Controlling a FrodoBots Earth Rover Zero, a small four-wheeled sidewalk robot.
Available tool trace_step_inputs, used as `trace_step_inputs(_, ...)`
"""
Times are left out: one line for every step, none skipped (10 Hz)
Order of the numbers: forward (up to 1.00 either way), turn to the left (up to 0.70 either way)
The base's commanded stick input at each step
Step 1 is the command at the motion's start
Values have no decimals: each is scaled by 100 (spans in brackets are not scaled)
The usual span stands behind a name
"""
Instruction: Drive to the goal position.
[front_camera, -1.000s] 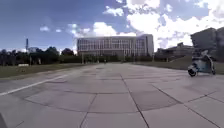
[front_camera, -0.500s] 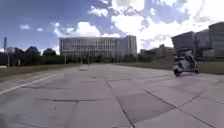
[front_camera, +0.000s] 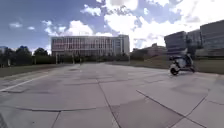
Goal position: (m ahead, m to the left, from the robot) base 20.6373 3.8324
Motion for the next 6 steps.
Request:
trace_step_inputs(70,0)
trace_step_inputs(70,0)
trace_step_inputs(70,0)
trace_step_inputs(70,0)
trace_step_inputs(70,0)
trace_step_inputs(70,0)
